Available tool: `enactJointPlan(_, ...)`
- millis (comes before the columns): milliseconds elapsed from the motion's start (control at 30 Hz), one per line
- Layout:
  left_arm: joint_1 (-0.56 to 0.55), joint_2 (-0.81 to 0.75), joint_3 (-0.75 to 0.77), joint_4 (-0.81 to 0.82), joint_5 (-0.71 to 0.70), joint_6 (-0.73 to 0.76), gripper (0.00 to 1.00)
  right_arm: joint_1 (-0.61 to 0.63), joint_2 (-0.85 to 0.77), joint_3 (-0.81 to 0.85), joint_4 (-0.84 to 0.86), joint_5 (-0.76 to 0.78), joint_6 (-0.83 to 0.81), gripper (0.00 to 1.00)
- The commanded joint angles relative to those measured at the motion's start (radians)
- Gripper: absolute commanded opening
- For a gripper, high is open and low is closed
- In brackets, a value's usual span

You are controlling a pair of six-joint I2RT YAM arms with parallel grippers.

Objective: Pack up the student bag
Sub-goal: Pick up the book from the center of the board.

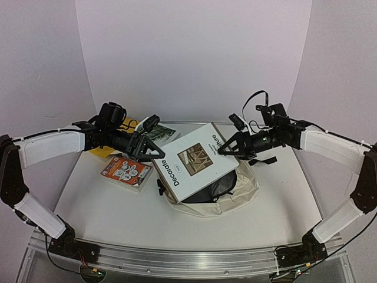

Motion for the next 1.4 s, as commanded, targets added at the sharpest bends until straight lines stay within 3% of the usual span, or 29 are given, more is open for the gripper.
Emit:
enactJointPlan(0,0.002,0.009,0.074,0.014,0.066,0.030,0.36,-0.001,-0.005,-0.027,0.006,-0.218,-0.033,0.97)
enactJointPlan(333,-0.009,0.055,0.104,0.024,0.106,0.028,0.36,0.000,0.005,-0.022,0.041,-0.308,0.004,0.50)
enactJointPlan(433,-0.009,0.043,0.086,0.072,0.070,0.002,0.43,0.001,0.008,-0.020,0.080,-0.288,0.048,0.39)
enactJointPlan(467,-0.009,0.037,0.076,0.094,0.061,-0.013,0.48,0.001,0.007,-0.022,0.092,-0.282,0.068,0.38)
enactJointPlan(600,-0.009,0.004,-0.020,0.332,-0.020,-0.154,0.86,0.002,-0.024,-0.065,0.299,-0.248,0.244,0.33)
enactJointPlan(700,-0.008,-0.016,-0.085,0.474,-0.077,-0.230,0.99,0.002,-0.057,-0.107,0.499,-0.217,0.418,0.32)
enactJointPlan(1133,-0.027,-0.073,-0.258,0.970,-0.286,-0.477,1.00,0.001,-0.125,-0.099,0.563,-0.058,0.453,0.36)
enactJointPlan(1367,-0.051,-0.044,-0.227,1.045,-0.311,-0.522,1.00,0.001,-0.133,-0.108,0.563,-0.012,0.440,0.36)
